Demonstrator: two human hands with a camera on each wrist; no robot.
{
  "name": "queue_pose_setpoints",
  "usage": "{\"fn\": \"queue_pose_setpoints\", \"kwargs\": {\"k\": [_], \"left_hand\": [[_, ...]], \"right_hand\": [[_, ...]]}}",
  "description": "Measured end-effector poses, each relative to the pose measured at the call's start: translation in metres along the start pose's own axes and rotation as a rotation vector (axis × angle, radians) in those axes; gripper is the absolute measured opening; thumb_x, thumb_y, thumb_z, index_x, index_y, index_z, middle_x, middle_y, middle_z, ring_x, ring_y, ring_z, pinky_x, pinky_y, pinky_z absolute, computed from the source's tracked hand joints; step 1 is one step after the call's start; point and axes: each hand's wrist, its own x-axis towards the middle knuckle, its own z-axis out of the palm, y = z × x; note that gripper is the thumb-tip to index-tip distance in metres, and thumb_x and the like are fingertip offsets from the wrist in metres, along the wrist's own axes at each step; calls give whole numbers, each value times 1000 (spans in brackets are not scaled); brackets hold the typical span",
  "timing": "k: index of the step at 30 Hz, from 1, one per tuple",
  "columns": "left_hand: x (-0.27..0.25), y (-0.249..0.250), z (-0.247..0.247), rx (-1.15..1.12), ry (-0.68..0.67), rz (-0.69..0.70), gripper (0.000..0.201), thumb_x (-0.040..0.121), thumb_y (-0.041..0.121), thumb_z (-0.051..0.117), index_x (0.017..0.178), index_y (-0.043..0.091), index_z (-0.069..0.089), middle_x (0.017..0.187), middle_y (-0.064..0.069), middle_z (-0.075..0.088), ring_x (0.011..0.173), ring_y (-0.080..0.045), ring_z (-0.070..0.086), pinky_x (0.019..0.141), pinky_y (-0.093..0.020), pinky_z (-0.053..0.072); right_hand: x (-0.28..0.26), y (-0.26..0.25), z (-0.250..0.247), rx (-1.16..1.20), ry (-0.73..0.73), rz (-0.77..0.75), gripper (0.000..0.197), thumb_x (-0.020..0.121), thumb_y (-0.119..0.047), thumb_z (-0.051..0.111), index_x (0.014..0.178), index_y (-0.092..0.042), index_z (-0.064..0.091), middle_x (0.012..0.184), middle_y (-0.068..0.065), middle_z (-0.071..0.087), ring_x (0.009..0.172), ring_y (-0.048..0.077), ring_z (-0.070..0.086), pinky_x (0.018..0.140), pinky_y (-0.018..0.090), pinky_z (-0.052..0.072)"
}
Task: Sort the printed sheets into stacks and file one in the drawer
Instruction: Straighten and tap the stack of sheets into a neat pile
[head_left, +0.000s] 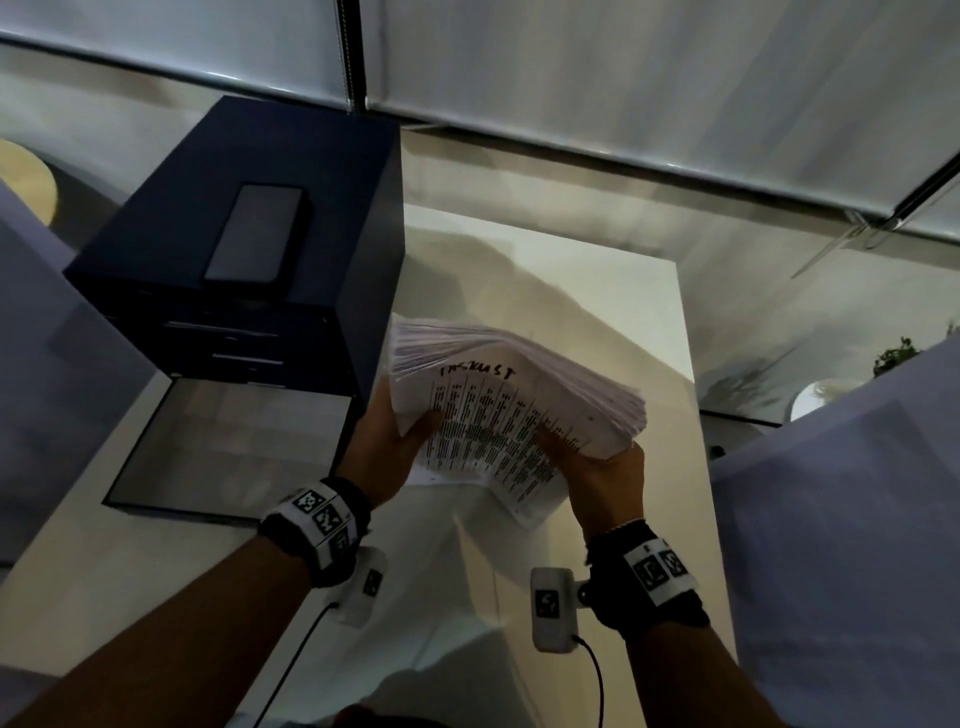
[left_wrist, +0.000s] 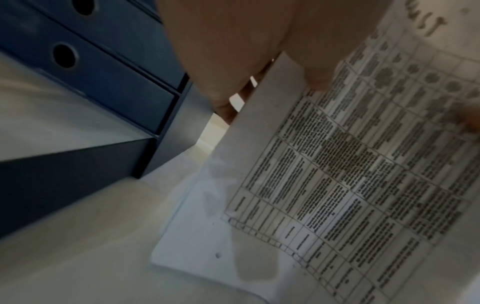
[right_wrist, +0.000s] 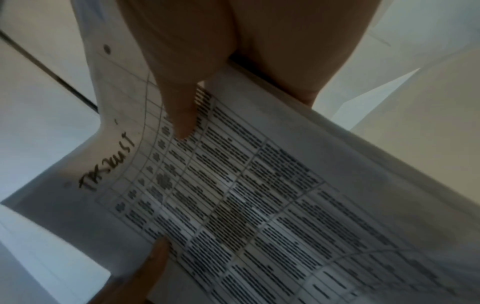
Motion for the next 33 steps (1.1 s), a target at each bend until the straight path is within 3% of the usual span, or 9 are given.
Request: {"fn": "queue_pose_setpoints", "kwargs": {"k": [3, 7, 9, 13, 15, 20, 25, 30, 33], "left_hand": [[0, 0, 0, -23, -16, 3, 69, 84, 51, 66, 139, 24, 34, 124, 23, 51, 109, 19, 51, 84, -3, 44], [-1, 10, -2, -104, -22, -27, 89, 62, 69, 73, 133, 36, 30, 121, 24, 51, 105, 19, 54, 78, -6, 50], [1, 12, -2, -135, -41, -25, 88, 63, 63, 77, 134, 36, 31, 122, 22, 54, 106, 15, 57, 78, -8, 50], [12, 27, -8, -150, -85, 29, 61, 74, 3, 78, 127, 12, 50, 113, 10, 67, 102, 5, 64, 77, -12, 52], [21, 30, -13, -154, -117, 24, 64, 69, -11, 78, 124, 10, 54, 106, 14, 71, 100, 8, 64, 79, -9, 50], [28, 27, -15, -65, -199, 41, 50, 74, -2, 79, 99, 40, 71, 97, 27, 72, 94, 6, 67, 77, -10, 52], [23, 29, 3, -115, -89, 103, 34, 80, 4, 76, 102, 28, 68, 95, 21, 73, 94, 1, 68, 79, -16, 54], [24, 31, 0, -146, -97, 72, 34, 72, 16, 80, 97, 39, 73, 103, 12, 75, 98, -8, 70, 79, -24, 57], [23, 32, -4, -171, -158, 70, 44, 73, 1, 80, 99, 35, 72, 104, 12, 75, 98, -8, 70, 78, -22, 58]], "right_hand": [[1, -4, 0, 32, -13, -24, 43, 70, 7, 80, 99, -24, 70, 91, -12, 76, 87, 10, 72, 72, 26, 60], [1, -4, 4, 39, 0, 7, 45, 67, 1, 84, 108, -7, 69, 100, 8, 75, 93, 26, 72, 80, 44, 60], [3, -3, 2, 32, 4, -15, 41, 67, 2, 84, 103, -14, 71, 99, 4, 76, 93, 22, 72, 80, 38, 60], [8, -5, -4, 33, -25, -21, 40, 68, 11, 79, 88, -23, 71, 83, -11, 76, 79, 7, 72, 71, 22, 57], [13, -6, -10, 30, -60, -10, 41, 68, 13, 77, 88, -21, 70, 80, -12, 76, 77, 4, 71, 69, 18, 56], [29, -1, -11, -73, -26, -7, 32, 67, 0, 83, 93, -16, 73, 85, -9, 76, 82, 8, 72, 73, 26, 57], [19, 12, 2, -63, 119, 28, 44, 68, -22, 87, 107, -12, 69, 100, 3, 74, 95, 20, 70, 84, 46, 58], [10, 13, 2, 154, 149, 25, 85, 61, -12, 87, 132, -9, 41, 124, 11, 59, 110, 21, 62, 87, 33, 57], [3, 26, 1, 189, 93, 64, 92, 56, -14, 86, 134, -10, 37, 126, 10, 57, 112, 14, 62, 89, 32, 55]]}}
